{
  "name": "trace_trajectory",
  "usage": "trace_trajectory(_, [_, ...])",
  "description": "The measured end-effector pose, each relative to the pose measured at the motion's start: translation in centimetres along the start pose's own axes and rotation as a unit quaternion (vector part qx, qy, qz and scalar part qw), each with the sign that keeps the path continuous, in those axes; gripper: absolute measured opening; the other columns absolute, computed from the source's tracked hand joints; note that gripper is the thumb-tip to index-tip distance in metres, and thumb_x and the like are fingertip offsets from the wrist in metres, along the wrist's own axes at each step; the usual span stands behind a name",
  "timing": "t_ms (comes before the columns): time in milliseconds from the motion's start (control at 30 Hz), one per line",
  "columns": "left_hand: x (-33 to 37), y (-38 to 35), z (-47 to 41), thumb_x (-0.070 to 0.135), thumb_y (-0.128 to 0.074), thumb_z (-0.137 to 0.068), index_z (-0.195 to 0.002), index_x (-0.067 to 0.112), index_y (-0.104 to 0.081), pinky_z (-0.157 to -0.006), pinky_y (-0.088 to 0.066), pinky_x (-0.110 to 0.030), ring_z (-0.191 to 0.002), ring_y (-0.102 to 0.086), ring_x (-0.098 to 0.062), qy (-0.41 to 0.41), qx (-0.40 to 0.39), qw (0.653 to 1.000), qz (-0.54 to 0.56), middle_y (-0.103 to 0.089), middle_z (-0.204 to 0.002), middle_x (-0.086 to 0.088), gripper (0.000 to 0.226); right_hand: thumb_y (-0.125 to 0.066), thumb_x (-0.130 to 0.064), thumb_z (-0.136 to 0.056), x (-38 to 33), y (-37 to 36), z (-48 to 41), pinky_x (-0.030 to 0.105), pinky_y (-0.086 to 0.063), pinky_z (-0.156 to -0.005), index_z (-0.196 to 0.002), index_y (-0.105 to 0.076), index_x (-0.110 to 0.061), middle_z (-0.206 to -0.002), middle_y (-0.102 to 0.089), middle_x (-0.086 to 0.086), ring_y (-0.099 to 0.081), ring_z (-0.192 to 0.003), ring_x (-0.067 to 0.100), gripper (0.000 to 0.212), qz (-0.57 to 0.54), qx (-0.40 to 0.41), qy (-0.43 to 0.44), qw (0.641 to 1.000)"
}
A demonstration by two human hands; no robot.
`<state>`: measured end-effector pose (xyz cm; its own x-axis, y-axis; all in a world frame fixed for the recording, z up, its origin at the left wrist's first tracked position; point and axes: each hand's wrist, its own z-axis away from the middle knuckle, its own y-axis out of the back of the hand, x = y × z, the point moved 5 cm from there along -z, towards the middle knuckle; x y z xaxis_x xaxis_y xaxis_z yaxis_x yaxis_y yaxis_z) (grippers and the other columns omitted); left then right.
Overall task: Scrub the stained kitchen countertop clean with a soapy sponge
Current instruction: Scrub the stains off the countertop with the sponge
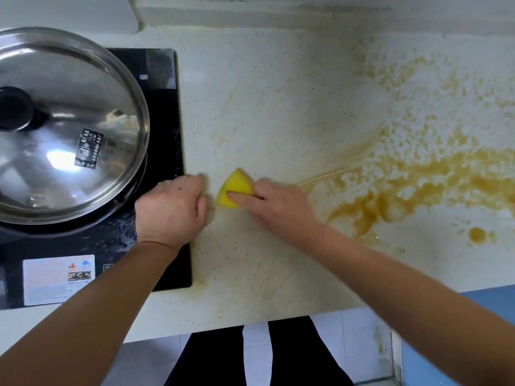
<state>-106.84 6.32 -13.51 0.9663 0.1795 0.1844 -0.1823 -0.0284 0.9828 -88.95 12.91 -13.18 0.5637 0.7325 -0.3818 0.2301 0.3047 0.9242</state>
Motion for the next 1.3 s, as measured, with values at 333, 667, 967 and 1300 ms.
trace_trajectory(333, [0.0, -0.1, 0.1, 0.018, -0.052, -0.08, -0.075, 0.019, -0.053, -0.052, -0.015, -0.021, -0.053, -0.047, -0.026, 0.008, -0.004, 1.0, 0.007, -0.052, -0.064, 0.0, 0.005, -0.036, -0.03, -0.1, 19.7, 8.3, -7.7, 0.035, -0.039, -0.072, -0.13, -0.056, -0.025, -0.113, -0.06, 0.011, -0.06, -0.1, 0.032, 0.036, 0.096, 0.14, -0.413, 0.895])
trace_trajectory(667, [0.0, -0.1, 0.2, 0.019, -0.048, -0.078, -0.072, 0.017, -0.05, -0.051, -0.018, -0.022, -0.052, -0.05, -0.03, -0.002, 0.026, 0.999, 0.017, -0.053, -0.064, -0.004, 0.007, -0.063, -0.012, -0.088, -4.2, -3.1, 2.3, 0.034, -0.045, -0.041, -0.136, -0.06, -0.02, -0.09, -0.057, 0.002, -0.051, -0.061, 0.02, 0.049, 0.037, 0.037, -0.124, 0.991])
trace_trajectory(967, [-0.3, -0.5, 0.3, 0.016, -0.052, -0.08, -0.07, 0.02, -0.046, -0.051, -0.017, -0.021, -0.055, -0.036, -0.021, 0.012, 0.034, 0.999, 0.015, -0.045, -0.062, 0.001, 0.012, -0.034, -0.03, -0.101, 17.8, 8.1, 2.8, 0.04, -0.044, -0.064, -0.143, -0.046, -0.022, -0.115, -0.056, 0.017, -0.061, -0.086, 0.04, 0.044, 0.159, 0.108, -0.384, 0.903])
trace_trajectory(1300, [-0.4, -0.6, 0.3, 0.021, -0.05, -0.081, -0.069, 0.016, -0.043, -0.049, -0.021, -0.024, -0.057, -0.044, -0.027, 0.043, 0.004, 0.999, 0.01, -0.043, -0.062, 0.0, 0.014, -0.06, -0.007, -0.087, -2.7, -1.8, 2.9, 0.032, -0.037, -0.053, -0.143, -0.051, -0.023, -0.101, -0.055, 0.008, -0.057, -0.074, 0.029, 0.059, -0.004, -0.009, -0.232, 0.973])
